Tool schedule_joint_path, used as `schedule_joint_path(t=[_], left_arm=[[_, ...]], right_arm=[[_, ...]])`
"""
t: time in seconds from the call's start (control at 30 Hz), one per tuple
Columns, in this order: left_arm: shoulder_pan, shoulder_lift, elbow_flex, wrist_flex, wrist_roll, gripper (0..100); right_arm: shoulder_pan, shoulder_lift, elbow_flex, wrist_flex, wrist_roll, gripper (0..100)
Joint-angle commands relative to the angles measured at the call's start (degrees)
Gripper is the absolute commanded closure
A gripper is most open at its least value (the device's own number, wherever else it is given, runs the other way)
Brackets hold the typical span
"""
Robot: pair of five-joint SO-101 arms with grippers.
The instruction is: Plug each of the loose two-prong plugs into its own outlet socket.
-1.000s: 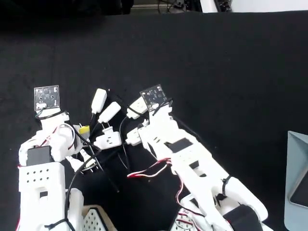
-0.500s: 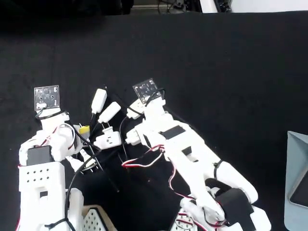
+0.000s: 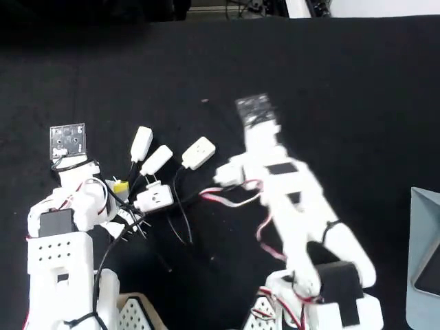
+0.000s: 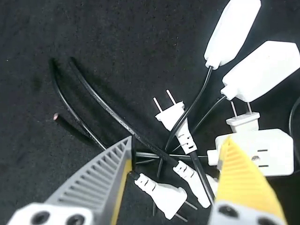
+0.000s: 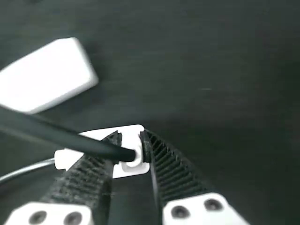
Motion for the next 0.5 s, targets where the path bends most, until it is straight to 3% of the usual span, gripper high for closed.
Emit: schedule_joint_path(t=[0.0, 0.47], left_arm=[[-0.6, -0.8, -0.5, -1.3, 0.0, 71], [-0.6, -0.8, -0.4, -1.3, 0.2, 71]], right_arm=[[7.3, 0.0, -7.3, -0.8, 0.7, 98.6], [16.3, 0.3, -28.0, -0.9, -0.1, 98.5]])
